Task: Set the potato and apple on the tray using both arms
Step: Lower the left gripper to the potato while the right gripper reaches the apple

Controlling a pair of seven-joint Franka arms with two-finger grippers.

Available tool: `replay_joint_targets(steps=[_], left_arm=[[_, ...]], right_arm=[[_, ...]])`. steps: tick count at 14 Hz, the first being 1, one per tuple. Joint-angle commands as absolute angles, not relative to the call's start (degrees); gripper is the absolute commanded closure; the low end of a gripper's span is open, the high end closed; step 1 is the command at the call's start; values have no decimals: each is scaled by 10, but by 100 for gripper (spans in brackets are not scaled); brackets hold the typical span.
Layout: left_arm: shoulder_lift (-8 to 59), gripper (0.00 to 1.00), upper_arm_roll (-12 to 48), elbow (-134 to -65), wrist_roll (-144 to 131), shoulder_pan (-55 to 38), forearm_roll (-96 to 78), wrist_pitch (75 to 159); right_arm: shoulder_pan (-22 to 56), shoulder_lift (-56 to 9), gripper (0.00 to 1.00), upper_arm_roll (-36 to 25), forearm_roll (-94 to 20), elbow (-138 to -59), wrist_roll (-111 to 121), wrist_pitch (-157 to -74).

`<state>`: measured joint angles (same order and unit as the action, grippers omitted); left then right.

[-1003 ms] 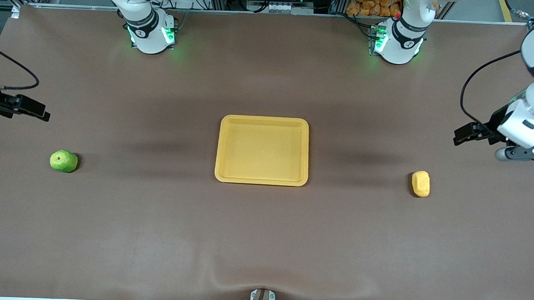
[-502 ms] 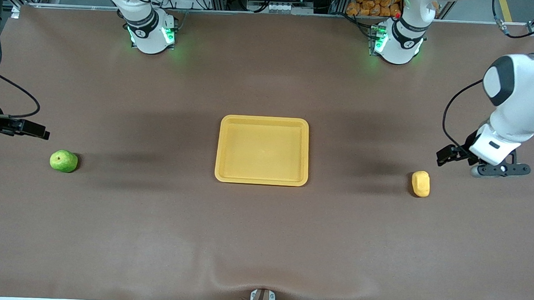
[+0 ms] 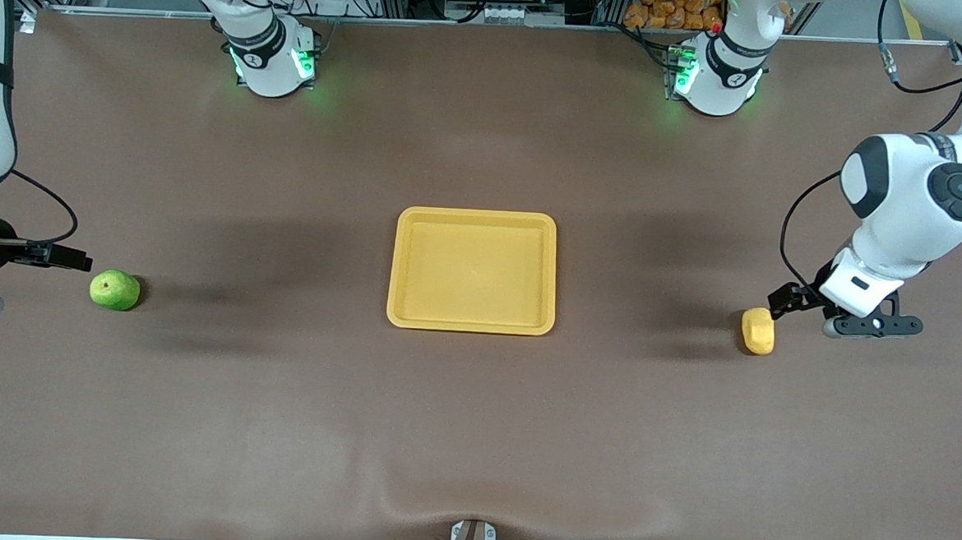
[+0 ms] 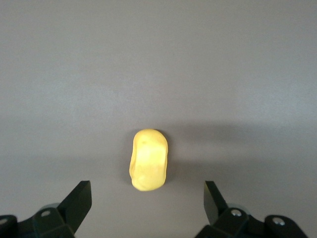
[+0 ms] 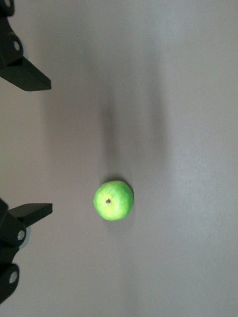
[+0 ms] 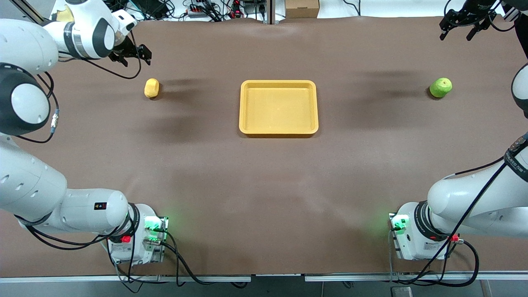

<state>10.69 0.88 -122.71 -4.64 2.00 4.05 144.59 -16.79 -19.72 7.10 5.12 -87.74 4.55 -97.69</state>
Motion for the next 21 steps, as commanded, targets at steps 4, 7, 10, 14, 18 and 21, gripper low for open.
replay_joint_targets(steps=[4, 7, 10, 14, 18, 21], left_arm=[[152, 0, 10, -1266, -38, 32, 54, 1559], [176, 0, 10, -1265, -38, 31, 55, 1591], [191, 0, 10, -1264, -38, 32, 55, 1593], [211, 0, 10, -1262, -38, 33, 55, 1608], [227, 7, 10, -1260, -38, 33, 73, 1608], [234, 16, 10, -1259, -38, 33, 91, 1608]], right_arm=[[-199, -221, 0, 80, 72, -892, 51, -1012], [-208, -221, 0, 80, 72, -922, 51, -1046], [-221, -221, 0, 80, 71, -957, 51, -1086], [-228, -221, 0, 80, 71, -990, 51, -1123], [-233, -221, 0, 79, 71, -1025, 52, -1169], [-234, -235, 0, 79, 76, -1026, 54, -1177]])
